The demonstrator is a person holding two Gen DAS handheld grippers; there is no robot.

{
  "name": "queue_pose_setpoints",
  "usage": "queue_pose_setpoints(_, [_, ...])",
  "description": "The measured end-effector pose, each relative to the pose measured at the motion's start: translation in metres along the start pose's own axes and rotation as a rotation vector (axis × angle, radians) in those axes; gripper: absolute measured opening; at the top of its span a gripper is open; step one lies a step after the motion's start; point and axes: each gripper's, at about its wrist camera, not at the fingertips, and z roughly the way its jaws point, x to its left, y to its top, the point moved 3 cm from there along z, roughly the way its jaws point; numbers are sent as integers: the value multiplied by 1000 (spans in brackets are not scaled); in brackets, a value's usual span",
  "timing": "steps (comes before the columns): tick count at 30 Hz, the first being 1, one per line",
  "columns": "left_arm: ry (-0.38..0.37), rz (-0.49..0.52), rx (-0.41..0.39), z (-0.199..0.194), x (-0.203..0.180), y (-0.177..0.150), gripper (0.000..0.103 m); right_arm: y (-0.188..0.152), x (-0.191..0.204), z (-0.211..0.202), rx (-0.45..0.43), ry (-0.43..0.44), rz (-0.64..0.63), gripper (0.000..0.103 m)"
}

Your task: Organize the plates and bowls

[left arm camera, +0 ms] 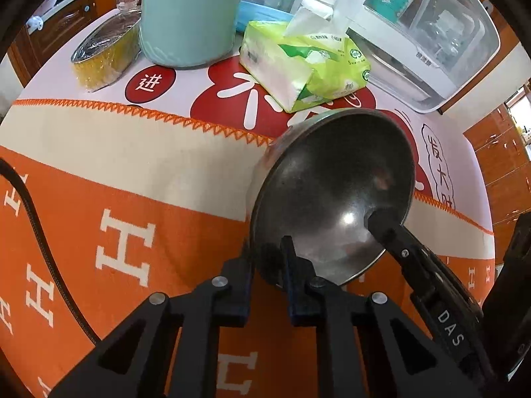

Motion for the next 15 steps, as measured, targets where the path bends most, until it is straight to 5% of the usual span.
queue_pose_setpoints(15, [-2,33,10,-30,-24,-13,13,6,-1,-36,-19,-12,19,5])
